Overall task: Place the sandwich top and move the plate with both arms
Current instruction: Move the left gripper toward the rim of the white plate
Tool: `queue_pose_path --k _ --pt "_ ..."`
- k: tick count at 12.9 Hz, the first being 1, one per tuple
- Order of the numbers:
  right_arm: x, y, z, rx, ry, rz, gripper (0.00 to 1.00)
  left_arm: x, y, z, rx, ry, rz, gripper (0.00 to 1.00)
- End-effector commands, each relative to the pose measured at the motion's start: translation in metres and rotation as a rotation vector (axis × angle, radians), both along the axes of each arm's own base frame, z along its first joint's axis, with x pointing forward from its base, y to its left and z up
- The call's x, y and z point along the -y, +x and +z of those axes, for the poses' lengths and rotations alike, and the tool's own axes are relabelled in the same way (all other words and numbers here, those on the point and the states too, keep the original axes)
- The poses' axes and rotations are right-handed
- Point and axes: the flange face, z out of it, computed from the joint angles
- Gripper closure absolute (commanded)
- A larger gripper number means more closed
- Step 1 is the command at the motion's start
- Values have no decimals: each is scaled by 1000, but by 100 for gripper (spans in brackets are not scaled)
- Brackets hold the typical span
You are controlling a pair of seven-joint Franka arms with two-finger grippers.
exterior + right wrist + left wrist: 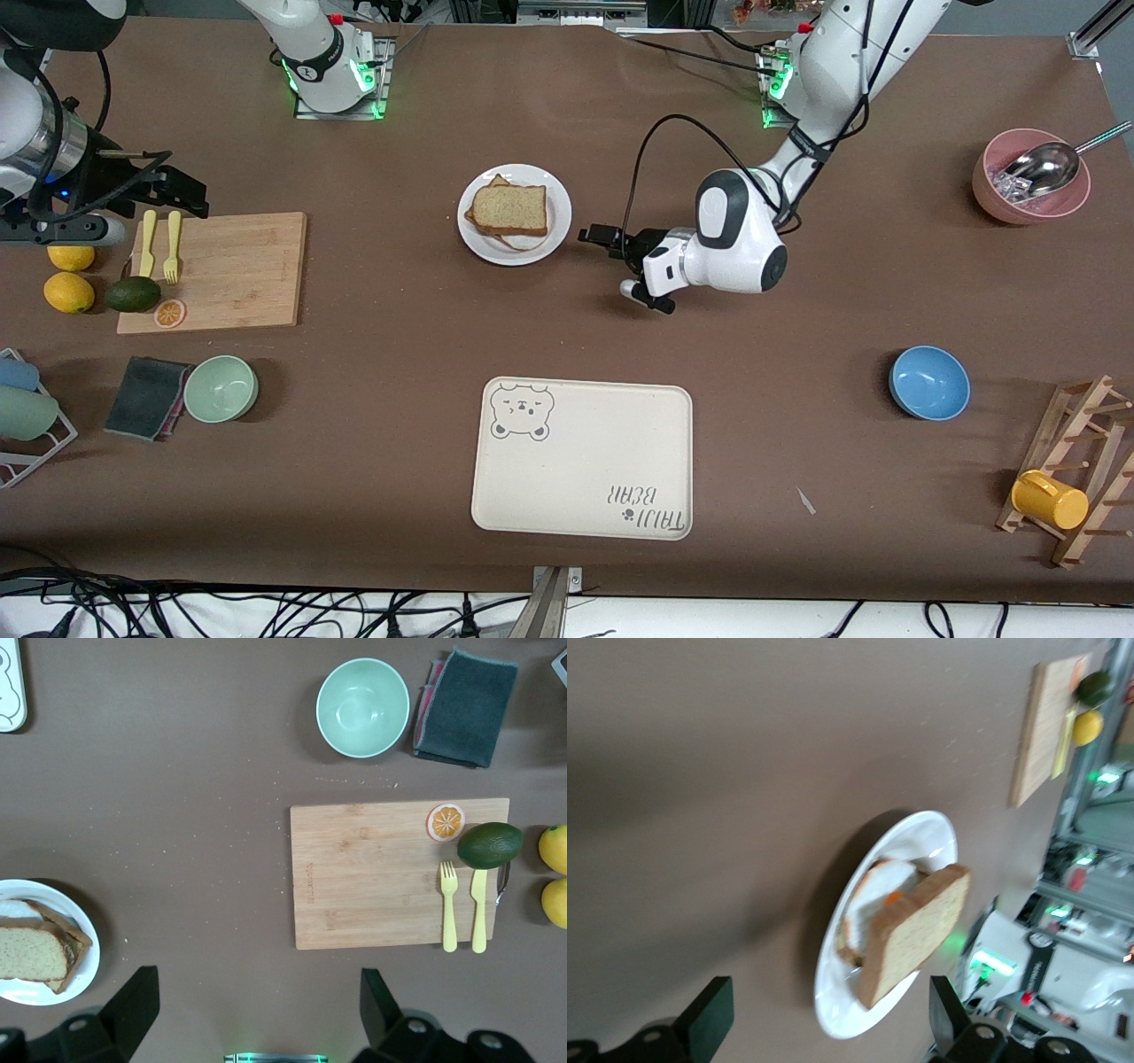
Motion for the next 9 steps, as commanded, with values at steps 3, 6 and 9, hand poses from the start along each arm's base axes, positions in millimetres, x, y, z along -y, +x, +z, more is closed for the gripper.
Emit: queue_pose_path --k 3,6,9 --pt "1 2 4 2 11 -15 0 9 -45 -27 64 -82 13 10" --pt "1 2 4 0 11 -17 0 20 -63 -42 93 -135 14 14" --pt "1 2 2 -3 11 -17 0 29 -78 -60 162 -142 15 29"
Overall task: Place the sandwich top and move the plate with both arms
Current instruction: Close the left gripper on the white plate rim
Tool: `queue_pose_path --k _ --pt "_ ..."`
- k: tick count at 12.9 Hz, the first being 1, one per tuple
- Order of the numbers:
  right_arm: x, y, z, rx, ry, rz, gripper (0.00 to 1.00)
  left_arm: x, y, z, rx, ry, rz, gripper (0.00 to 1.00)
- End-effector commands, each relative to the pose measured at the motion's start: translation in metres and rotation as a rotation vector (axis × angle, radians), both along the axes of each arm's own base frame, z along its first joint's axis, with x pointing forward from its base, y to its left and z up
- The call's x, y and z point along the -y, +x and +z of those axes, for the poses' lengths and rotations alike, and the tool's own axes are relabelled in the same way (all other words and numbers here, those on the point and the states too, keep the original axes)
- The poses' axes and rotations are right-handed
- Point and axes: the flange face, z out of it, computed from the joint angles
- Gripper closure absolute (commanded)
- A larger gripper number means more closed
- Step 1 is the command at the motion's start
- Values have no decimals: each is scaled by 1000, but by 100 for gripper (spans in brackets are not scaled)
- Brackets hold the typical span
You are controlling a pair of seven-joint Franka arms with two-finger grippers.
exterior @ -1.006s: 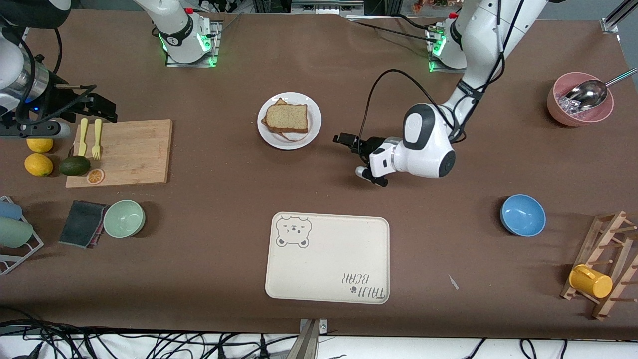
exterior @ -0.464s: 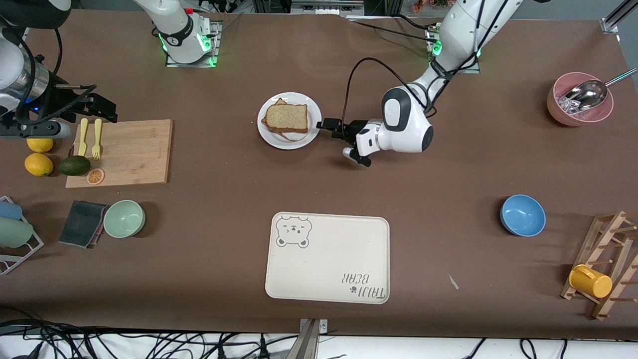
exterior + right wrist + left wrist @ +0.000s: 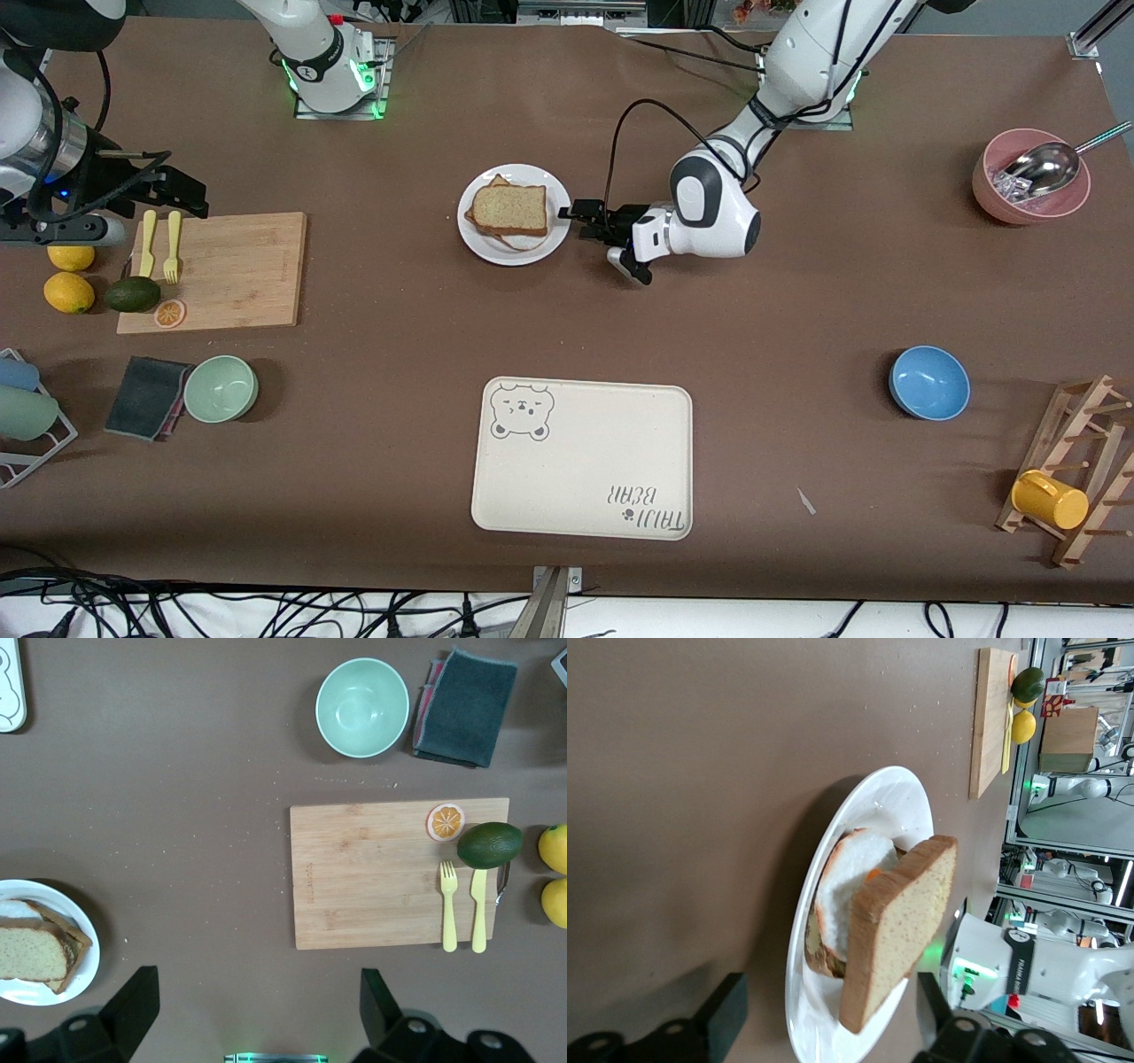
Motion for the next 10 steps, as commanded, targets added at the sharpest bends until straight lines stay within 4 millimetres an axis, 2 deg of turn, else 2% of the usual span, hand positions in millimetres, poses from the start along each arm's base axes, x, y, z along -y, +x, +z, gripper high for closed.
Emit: queue_pose_path --k 1,2,4,8,10 --pt "2 2 3 -1 11 -17 0 2 -9 -10 56 -5 -5 43" --pt "2 2 2 -2 11 -17 0 3 -13 -14 50 0 -10 56" --pt "2 2 2 -2 11 -17 0 3 -15 -18 49 8 -9 71" --pt "2 2 1 -5 11 -17 0 3 -24 -33 73 -22 14 86" --pt "2 2 1 -5 11 -17 0 2 -23 -32 77 -26 16 100"
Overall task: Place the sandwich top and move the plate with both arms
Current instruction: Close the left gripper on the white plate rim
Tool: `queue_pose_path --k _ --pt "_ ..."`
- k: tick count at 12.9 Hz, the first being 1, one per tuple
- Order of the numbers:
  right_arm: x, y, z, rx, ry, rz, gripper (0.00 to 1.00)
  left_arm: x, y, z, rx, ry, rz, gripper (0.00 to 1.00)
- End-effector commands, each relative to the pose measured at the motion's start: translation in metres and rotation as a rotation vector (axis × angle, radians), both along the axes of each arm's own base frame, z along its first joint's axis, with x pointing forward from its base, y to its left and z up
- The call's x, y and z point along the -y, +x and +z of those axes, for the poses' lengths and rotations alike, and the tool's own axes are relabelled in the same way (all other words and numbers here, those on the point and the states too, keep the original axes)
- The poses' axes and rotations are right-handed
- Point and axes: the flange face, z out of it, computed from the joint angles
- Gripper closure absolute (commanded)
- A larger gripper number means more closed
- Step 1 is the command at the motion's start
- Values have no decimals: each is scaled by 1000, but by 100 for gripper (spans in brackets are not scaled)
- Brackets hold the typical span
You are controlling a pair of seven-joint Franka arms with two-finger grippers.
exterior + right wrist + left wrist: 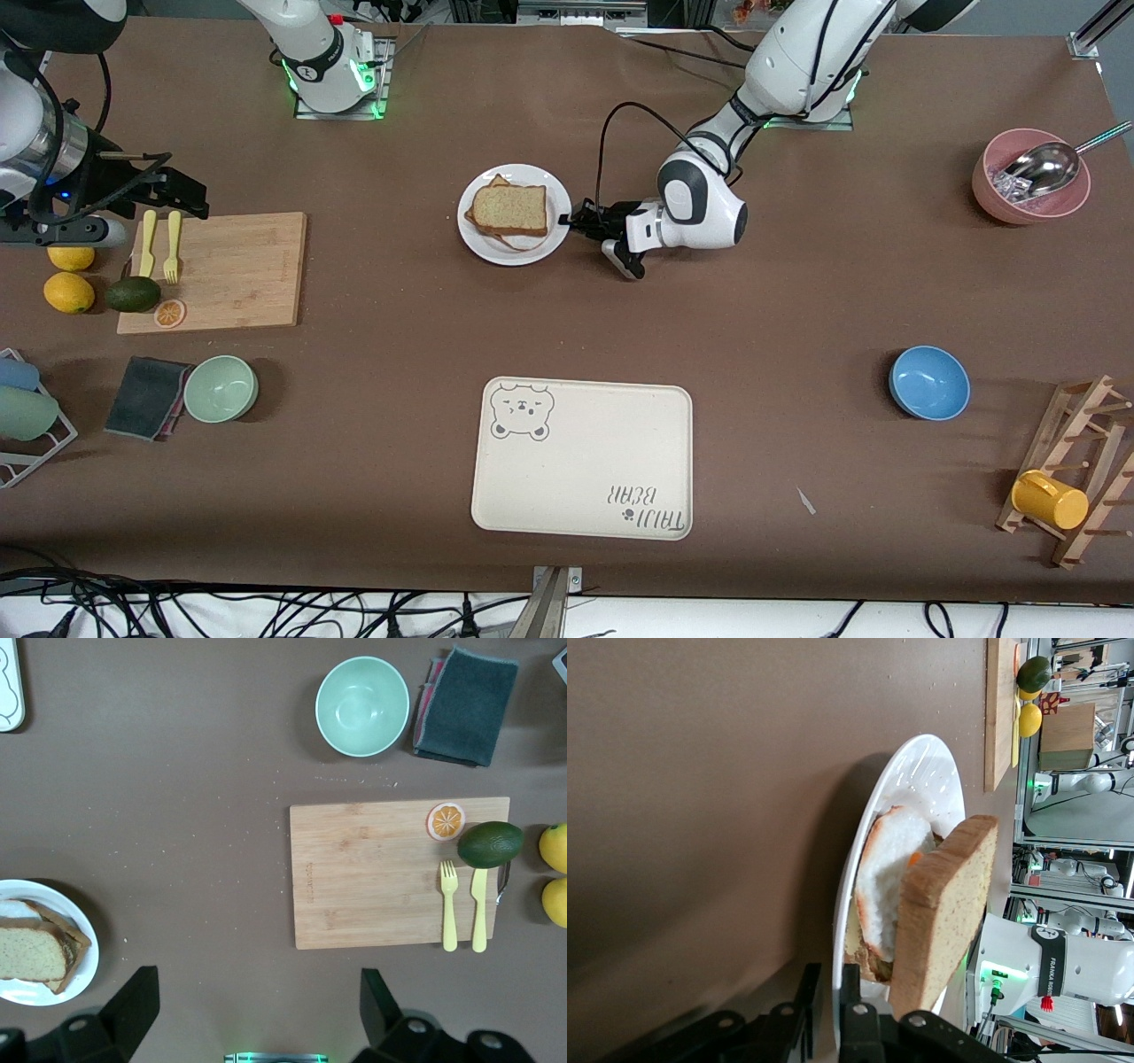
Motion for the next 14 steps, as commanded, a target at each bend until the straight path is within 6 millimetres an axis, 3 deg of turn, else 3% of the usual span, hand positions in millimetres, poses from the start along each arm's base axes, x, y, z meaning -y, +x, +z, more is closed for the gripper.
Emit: queue_pose_path --k 1,6,10,14 --pt "1 2 3 -2 11 -16 0 0 -3 -2 24 -7 13 100" --pt "1 2 3 -2 11 -16 0 -3 17 17 -8 -32 66 100" --pt "1 2 3 -2 11 -16 0 -3 57 63 -102 -59 176 100" --pt "2 2 3 -2 11 -18 0 -14 118 96 -69 -110 278 100"
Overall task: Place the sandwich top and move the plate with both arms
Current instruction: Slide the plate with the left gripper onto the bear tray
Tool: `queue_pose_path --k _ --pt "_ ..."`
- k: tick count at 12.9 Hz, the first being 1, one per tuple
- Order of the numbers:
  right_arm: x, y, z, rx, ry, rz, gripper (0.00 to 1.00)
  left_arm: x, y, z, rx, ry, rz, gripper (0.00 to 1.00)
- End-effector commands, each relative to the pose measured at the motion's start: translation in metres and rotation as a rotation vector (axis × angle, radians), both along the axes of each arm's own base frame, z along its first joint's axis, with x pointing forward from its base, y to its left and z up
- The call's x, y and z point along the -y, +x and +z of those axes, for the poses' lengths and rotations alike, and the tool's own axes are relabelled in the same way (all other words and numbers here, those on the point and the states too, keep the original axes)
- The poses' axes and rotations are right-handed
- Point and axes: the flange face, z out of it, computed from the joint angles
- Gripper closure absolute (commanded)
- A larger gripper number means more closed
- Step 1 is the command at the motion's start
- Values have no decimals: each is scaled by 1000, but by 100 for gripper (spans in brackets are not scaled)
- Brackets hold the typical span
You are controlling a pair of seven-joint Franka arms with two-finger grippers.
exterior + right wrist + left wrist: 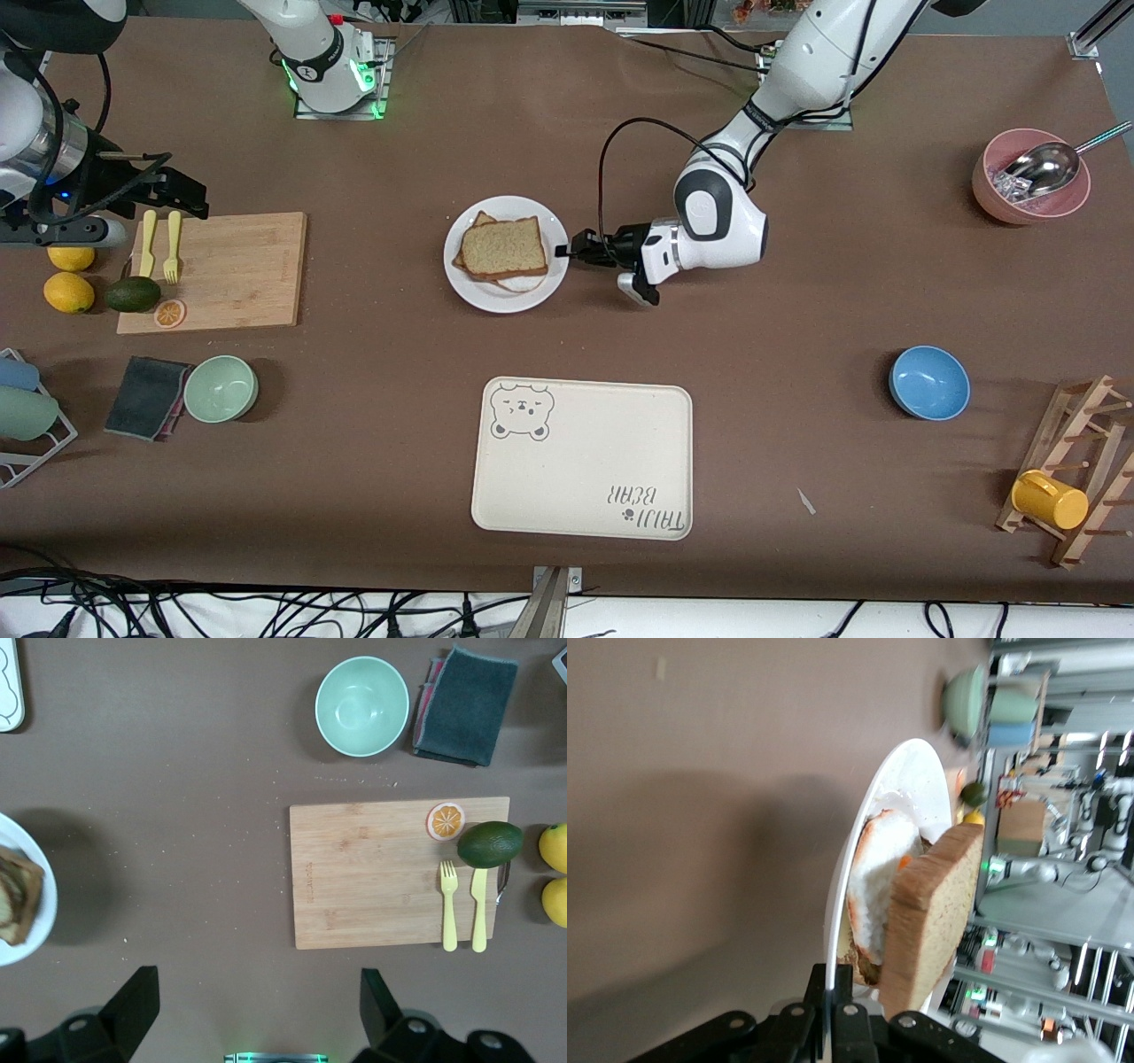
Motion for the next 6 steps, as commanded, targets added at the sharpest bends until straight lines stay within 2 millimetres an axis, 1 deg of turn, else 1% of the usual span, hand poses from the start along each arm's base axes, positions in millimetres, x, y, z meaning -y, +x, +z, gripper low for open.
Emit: queue_pose_path --k 1,2,3,6 --pt "1 2 3 -2 11 -16 0 -16 48 28 18 -40 92 100" --pt "1 2 3 -2 11 -16 0 -27 69 38 46 -33 110 100" --pt "1 2 3 -2 11 -16 0 -33 83 45 22 -24 136 100" --pt "1 2 3 -2 11 -16 0 -59 139 56 27 63 139 100"
